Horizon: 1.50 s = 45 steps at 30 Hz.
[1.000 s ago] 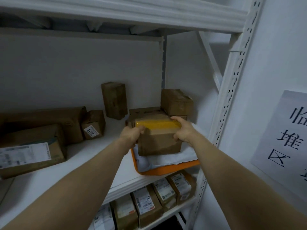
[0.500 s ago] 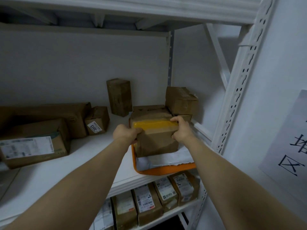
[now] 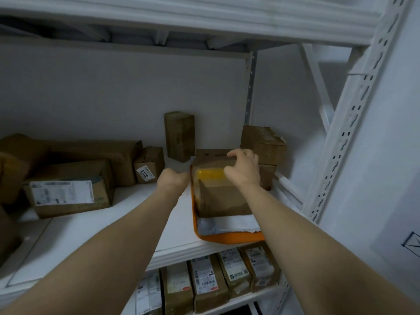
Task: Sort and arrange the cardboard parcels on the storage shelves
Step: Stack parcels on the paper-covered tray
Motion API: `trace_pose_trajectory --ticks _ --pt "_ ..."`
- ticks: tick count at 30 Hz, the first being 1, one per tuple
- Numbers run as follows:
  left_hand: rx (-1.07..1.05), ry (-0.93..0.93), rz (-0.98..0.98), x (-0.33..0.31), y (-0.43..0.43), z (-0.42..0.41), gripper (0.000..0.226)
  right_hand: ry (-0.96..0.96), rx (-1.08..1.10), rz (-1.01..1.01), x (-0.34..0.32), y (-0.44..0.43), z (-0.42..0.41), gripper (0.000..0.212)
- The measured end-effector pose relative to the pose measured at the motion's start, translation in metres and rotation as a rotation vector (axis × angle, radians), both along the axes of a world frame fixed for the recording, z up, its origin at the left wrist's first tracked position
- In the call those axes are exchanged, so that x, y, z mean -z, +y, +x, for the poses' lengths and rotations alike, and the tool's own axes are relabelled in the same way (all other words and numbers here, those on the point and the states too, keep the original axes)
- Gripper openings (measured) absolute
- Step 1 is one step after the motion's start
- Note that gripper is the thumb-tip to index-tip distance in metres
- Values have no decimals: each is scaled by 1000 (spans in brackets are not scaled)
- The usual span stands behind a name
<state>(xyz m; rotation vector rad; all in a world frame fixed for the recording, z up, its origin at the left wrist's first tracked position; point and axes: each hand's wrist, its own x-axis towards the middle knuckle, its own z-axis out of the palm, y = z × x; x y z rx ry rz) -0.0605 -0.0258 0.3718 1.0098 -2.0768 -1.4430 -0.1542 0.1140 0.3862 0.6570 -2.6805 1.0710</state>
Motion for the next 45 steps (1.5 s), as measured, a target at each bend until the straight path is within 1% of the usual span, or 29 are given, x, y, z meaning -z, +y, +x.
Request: trace_pose_trajectory --ticks 3,5,6,7,8,10,12,17,20,23,25,28,32,36,38,42,43,45 --pt "-29 -22 -10 0 -22 14 16 67 -128 42 -3 -34 16 40" --pt "-62 -49 -13 1 -41 23 19 99 -209 88 -1 -58 27 38" --pt "-79 -57 -4 0 -50 28 18 105 -245 107 1 -69 32 37" --pt "-92 -62 -4 -1 -60 33 11 101 -283 119 3 -82 37 36" --pt "-105 -68 -15 -1 -67 37 9 90 -314 128 6 -91 41 35" --pt "-114 -99 -58 -1 -88 45 23 61 -355 142 11 -116 45 33" --pt "-105 -132 -136 -4 -108 54 21 30 -366 156 16 -138 46 30" --pt "-50 -335 -457 -18 -152 58 8 -40 -320 225 29 -190 40 33" --pt "5 -421 -601 -25 -176 53 9 -24 -286 288 35 -218 30 33" --pt "54 -460 -707 -29 -197 43 20 -37 -252 311 37 -243 20 31" --pt "72 -477 -727 -29 -209 36 21 -39 -217 280 39 -258 13 32" --pt "112 -508 -776 -30 -223 26 17 -71 -189 242 41 -276 5 40" --pt "152 -536 -854 -30 -237 18 25 -118 -247 230 39 -289 4 68" --pt "178 -557 -915 -29 -249 13 29 -215 -199 266 39 -303 4 83" --pt "191 -553 -916 -30 -254 11 28 -209 -187 320 43 -310 2 85" --pt "217 -534 -915 -31 -260 11 23 -133 -124 443 54 -317 -1 77" --pt "220 -532 -918 -30 -261 11 22 -139 -96 430 57 -317 -2 76" --pt "228 -526 -919 -28 -262 12 23 -189 -41 341 58 -314 -4 74"
